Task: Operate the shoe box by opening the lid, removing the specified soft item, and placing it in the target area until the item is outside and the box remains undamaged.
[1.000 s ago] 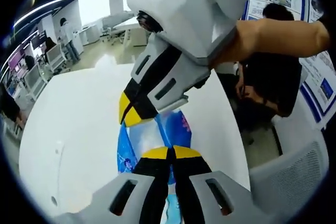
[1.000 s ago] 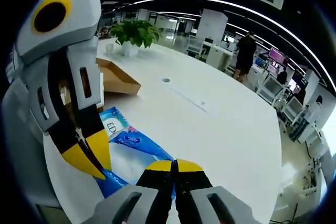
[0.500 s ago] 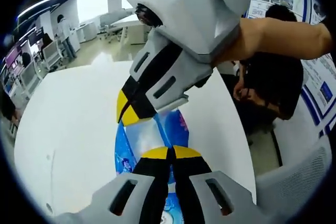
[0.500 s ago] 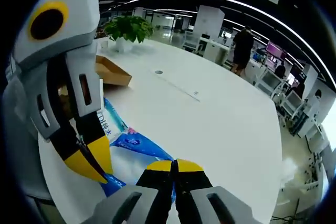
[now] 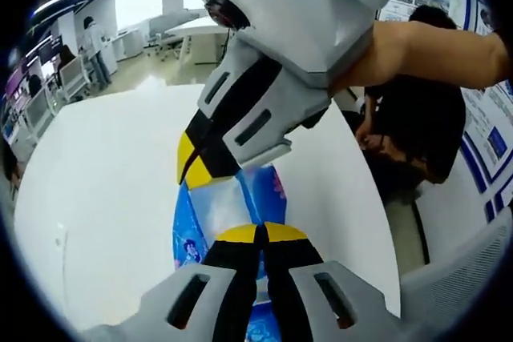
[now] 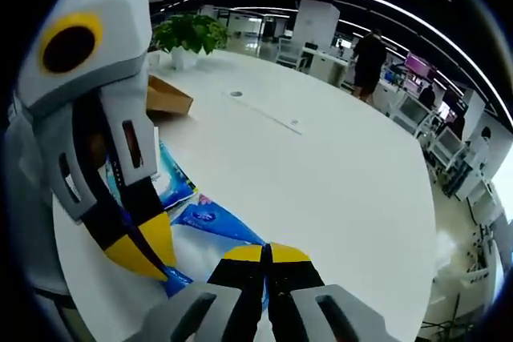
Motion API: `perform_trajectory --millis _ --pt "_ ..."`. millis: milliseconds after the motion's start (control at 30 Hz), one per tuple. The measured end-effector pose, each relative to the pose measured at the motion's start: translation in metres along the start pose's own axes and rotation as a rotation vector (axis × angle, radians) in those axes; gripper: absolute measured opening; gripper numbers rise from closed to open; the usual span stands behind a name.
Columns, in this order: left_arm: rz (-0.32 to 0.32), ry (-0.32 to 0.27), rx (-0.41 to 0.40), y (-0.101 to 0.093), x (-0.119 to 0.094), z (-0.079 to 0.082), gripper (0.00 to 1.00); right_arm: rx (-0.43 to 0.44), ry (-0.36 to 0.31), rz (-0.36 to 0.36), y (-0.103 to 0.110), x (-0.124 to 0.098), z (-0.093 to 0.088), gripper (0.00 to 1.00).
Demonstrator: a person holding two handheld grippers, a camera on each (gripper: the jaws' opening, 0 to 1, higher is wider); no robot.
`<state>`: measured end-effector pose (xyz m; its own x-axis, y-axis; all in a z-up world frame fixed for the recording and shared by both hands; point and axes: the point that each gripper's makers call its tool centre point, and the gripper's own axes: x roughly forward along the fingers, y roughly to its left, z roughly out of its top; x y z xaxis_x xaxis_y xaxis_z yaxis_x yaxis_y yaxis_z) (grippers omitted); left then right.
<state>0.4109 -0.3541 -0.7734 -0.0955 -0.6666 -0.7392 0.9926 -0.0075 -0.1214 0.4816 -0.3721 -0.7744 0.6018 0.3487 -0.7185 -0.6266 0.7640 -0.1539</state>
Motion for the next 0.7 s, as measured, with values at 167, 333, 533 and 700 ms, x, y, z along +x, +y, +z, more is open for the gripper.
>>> perform_trajectory --millis 167,333,533,700 --pt "-0.005 0.009 -0.014 0.004 0.007 -0.008 0.0 0.013 0.011 0.008 0.001 0.009 -0.008 0.0" --pt "-0.007 0.014 -0.029 0.006 0.01 -0.016 0.0 0.019 0.013 0.015 0.004 0.015 -0.01 0.0" --pt "-0.007 0.008 -0.047 0.007 0.01 -0.018 0.0 0.029 0.016 0.019 0.006 0.019 -0.012 0.0" --pt "-0.01 0.006 -0.045 0.006 0.012 -0.019 0.0 0.034 0.017 0.02 0.008 0.021 -0.012 0.0"
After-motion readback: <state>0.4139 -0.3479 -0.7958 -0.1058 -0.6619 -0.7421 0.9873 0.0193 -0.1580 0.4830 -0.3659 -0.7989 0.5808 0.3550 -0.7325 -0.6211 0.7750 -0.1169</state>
